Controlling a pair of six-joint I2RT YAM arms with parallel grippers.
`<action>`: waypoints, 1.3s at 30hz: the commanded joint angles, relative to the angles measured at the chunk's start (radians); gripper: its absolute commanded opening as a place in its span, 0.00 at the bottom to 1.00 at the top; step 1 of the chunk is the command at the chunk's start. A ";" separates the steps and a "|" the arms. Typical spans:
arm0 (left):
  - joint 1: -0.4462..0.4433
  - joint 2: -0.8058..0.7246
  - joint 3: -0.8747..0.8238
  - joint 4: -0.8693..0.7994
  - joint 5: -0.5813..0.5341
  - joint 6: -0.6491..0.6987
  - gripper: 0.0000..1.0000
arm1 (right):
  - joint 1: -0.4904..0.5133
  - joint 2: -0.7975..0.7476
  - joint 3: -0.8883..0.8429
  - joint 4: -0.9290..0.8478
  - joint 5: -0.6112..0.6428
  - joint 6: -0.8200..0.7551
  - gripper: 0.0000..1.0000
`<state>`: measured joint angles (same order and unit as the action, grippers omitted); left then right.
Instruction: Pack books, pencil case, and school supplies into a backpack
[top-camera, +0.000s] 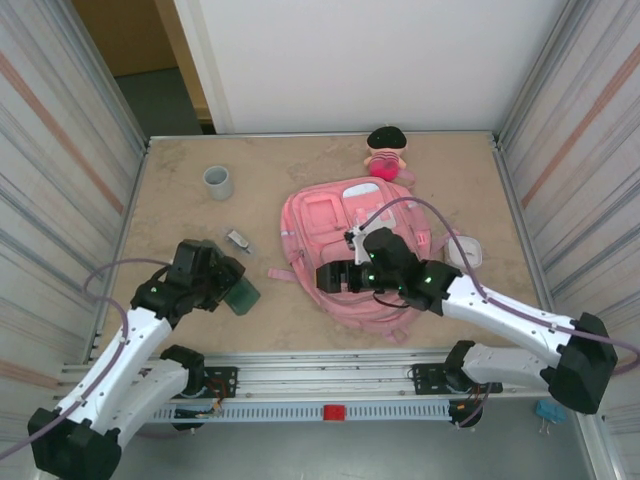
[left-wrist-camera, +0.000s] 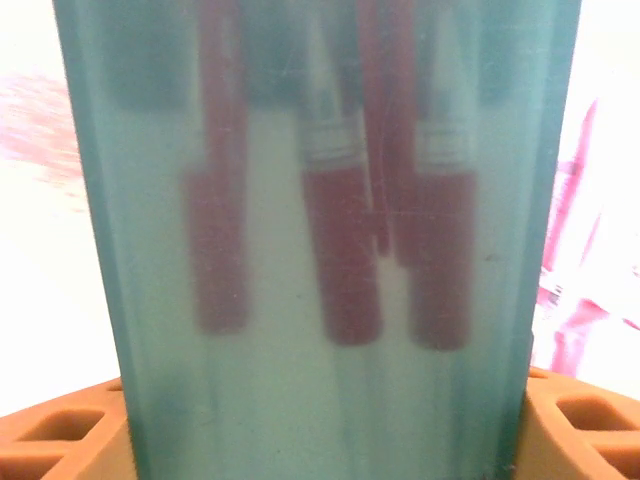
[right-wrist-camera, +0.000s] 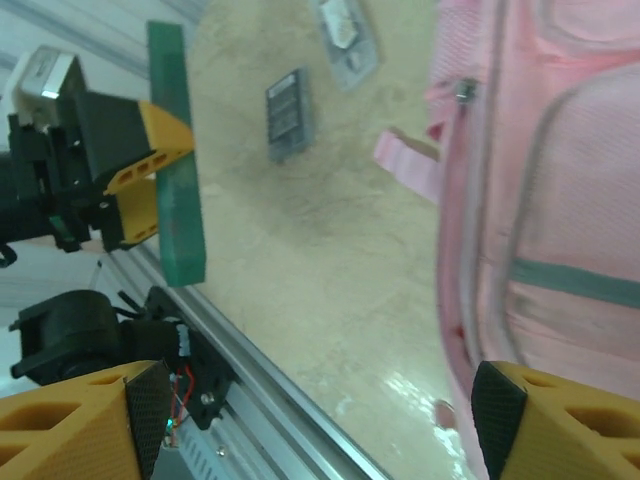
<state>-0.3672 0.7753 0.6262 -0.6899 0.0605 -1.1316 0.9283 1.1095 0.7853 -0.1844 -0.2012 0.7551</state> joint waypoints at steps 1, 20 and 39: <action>-0.049 0.008 0.019 0.148 0.056 -0.087 0.63 | 0.057 0.039 -0.017 0.163 0.092 0.015 0.81; -0.172 0.082 -0.001 0.452 0.108 -0.303 0.65 | 0.201 0.276 0.061 0.380 0.130 -0.026 0.81; -0.222 0.153 0.001 0.547 0.118 -0.373 0.71 | 0.181 0.246 0.054 0.431 0.179 -0.079 0.31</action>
<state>-0.5720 0.9215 0.6071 -0.1890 0.1574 -1.5009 1.1099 1.4055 0.8406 0.1780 -0.0010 0.6949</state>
